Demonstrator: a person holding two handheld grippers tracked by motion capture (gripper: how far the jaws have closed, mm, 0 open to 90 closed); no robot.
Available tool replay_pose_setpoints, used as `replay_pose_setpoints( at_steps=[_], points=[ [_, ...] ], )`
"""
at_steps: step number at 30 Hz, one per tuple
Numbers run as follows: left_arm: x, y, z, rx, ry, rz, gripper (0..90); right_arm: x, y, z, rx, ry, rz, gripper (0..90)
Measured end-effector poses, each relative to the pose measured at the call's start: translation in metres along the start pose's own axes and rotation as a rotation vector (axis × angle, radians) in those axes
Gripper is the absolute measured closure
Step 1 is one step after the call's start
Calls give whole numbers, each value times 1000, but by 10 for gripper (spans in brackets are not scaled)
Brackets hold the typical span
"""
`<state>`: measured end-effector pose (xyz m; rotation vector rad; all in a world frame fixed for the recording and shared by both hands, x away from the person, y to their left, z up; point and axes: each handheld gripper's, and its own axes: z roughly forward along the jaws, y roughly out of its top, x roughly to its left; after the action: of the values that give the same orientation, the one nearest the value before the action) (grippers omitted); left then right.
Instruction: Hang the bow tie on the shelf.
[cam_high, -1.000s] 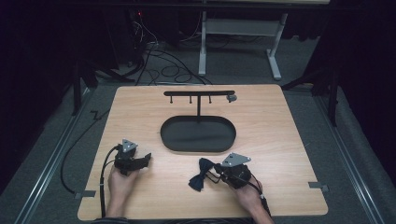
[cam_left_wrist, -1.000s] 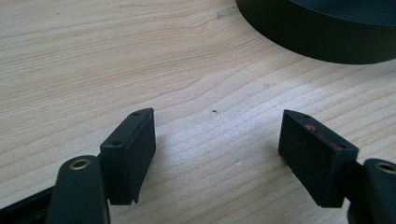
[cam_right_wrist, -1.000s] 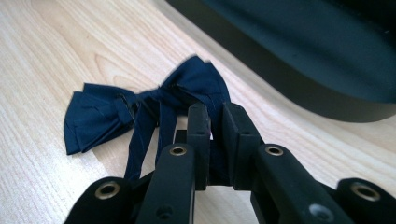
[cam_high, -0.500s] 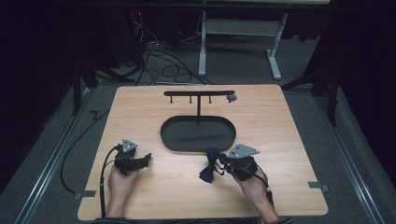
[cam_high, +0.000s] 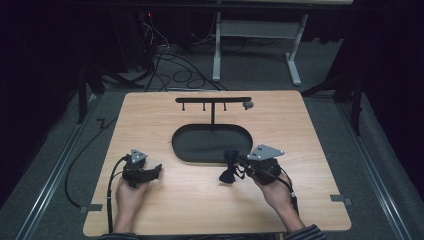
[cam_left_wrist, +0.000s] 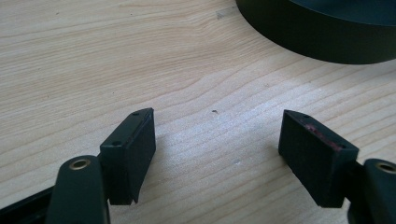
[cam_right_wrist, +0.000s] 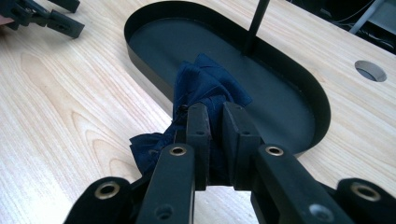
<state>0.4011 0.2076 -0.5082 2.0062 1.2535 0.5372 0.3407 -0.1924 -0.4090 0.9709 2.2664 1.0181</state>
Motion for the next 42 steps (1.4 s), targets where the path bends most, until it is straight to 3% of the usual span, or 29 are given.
replay_pose_setpoints(
  at_steps=[18, 26, 42],
  points=[
    [0, 0, 0, 0, 0, 0, 279, -25, 20, -15, -31, -31, 18, 825],
    [0, 0, 0, 0, 0, 0, 279, -34, 29, -14, -43, -9, 53, 826],
    [0, 0, 0, 0, 0, 0, 279, -48, 50, -13, -51, -4, 59, 825]
  ],
)
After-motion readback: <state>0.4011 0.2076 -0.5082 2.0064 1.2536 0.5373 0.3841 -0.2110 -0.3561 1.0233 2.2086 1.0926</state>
